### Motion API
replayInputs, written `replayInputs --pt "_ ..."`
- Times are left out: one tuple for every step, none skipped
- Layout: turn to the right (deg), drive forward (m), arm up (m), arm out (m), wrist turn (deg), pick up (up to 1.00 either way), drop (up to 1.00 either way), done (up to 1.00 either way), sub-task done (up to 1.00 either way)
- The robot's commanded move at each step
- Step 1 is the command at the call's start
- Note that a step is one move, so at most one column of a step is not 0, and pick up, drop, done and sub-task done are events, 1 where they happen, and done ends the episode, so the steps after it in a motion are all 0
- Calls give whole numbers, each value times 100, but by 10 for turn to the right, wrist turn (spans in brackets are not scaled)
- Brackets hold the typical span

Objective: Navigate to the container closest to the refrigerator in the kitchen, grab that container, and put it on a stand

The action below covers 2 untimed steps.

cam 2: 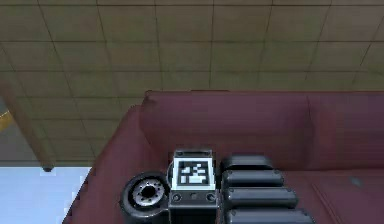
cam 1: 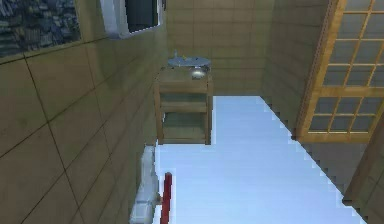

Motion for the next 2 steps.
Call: replayInputs --pt "0 40 0 0 0 0 0 0 0" --pt "150 0 0 0 0 0 0 0 0"
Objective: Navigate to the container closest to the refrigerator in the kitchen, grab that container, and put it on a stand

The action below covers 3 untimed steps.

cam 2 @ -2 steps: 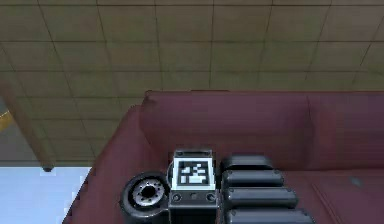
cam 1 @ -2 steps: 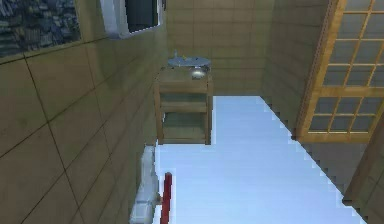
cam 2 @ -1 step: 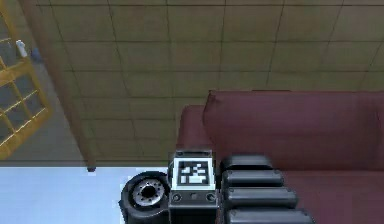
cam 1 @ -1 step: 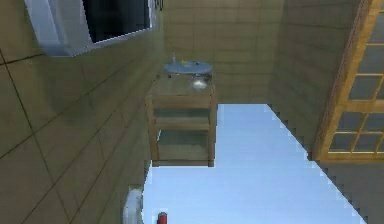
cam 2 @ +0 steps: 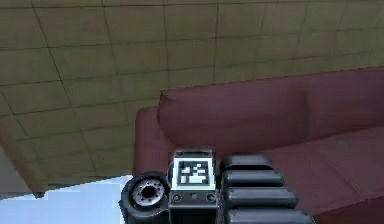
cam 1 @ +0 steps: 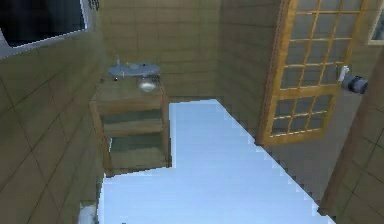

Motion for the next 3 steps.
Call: replayInputs --pt "0 100 0 0 0 0 0 0 0" --pt "30 0 0 0 0 0 0 0 0" --pt "0 65 0 0 0 0 0 0 0"
